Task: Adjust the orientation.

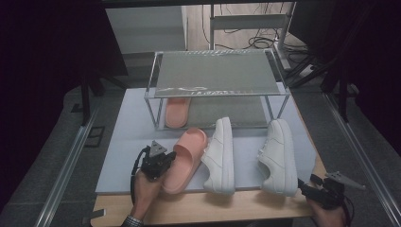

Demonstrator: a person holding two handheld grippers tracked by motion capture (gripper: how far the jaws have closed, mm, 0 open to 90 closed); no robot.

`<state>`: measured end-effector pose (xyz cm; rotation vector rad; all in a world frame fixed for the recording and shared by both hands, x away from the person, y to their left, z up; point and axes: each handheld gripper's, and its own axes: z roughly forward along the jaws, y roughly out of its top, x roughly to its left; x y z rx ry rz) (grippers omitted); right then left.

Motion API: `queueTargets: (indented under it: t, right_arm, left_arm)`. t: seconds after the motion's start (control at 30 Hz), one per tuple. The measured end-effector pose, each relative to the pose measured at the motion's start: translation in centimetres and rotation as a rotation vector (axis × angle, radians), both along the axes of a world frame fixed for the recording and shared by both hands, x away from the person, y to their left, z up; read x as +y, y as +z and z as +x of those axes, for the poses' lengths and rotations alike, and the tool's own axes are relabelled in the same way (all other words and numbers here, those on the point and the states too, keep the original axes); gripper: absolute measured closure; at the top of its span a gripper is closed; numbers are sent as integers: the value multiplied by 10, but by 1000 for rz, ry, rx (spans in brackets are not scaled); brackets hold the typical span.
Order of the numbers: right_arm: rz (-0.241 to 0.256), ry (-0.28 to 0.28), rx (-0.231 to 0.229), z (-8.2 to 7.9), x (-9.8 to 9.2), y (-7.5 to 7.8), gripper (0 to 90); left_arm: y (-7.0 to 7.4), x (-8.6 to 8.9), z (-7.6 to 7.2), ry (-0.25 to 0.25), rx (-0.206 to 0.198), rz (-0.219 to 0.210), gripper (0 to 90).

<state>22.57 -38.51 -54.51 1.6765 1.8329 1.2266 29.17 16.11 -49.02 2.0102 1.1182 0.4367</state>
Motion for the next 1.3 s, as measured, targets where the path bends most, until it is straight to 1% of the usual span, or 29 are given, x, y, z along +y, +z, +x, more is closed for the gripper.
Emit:
queueTargets:
  t: [0.07, 0.1, 0.17, 0.23, 0.27, 0.33, 0.37, 0.4, 0.43, 0.47, 0.5, 0.53, 0.57, 0.63, 0.7, 0.8, 0.87, 1.0, 1.03, 1.17, 1.3]
  right_arm:
    - [0, 0, 0, 0, 0, 0, 197]
    - [0, 0, 0, 0, 0, 0, 197]
    - [0, 0, 0, 0, 0, 0, 197]
    - [0, 0, 0, 0, 0, 0, 197]
    - [0, 0, 0, 0, 0, 0, 197]
    - [0, 0, 0, 0, 0, 0, 197]
    - [0, 0, 0, 0, 0, 0, 197]
    - [0, 0, 0, 0, 0, 0, 197]
    - [0, 0, 0, 0, 0, 0, 197]
    - [0, 0, 0, 0, 0, 0, 197]
    - [0, 0, 0, 0, 0, 0, 197]
    - [0, 0, 0, 0, 0, 0, 197]
    - [0, 0, 0, 0, 0, 0, 197]
    - [0, 0, 0, 0, 0, 0, 197]
    - [0, 0, 0, 0, 0, 0, 197]
    - [-2, 1, -1, 0, 0, 0, 197]
    - [-2, 1, -1, 0, 0, 0, 197]
    - [-2, 1, -1, 0, 0, 0, 197]
    - [-2, 1, 0, 0, 0, 0, 197]
    - [-2, 1, 0, 0, 0, 0, 197]
    - [-3, 1, -1, 0, 0, 0, 197]
  left_arm:
    - [1, 0, -1, -1, -3, 2, 897]
    - [3, 0, -3, -3, -11, 11, 896]
    - [8, 2, -6, 0, -23, -3, 883]
    - [10, 4, -7, 4, -31, -7, 874]
    - [12, 5, -7, 8, -37, -10, 847]
    - [15, 8, -4, 11, -35, -12, 730]
    - [14, 7, -2, 17, -33, -11, 697]
    - [13, 8, 1, 20, -31, -6, 676]
    - [12, 8, 3, 22, -22, -13, 668]
    - [12, 8, 3, 22, -22, -13, 661]
    - [11, 8, 6, 23, -13, -19, 660]
    - [8, 7, 12, 27, 5, -29, 663]
    - [8, 7, 12, 27, 5, -29, 665]
    - [6, 6, 18, 27, 25, -45, 671]
    - [3, 3, 27, 31, 49, -57, 684]
    - [3, 2, 30, 34, 56, -61, 706]
    - [2, 0, 34, 32, 72, -73, 726]
    - [3, -2, 35, 35, 71, -65, 789]
    - [5, -3, 35, 41, 74, -59, 794]
    - [6, -1, 36, 39, 76, -64, 799]
    - [11, 1, 39, 50, 69, -47, 802]
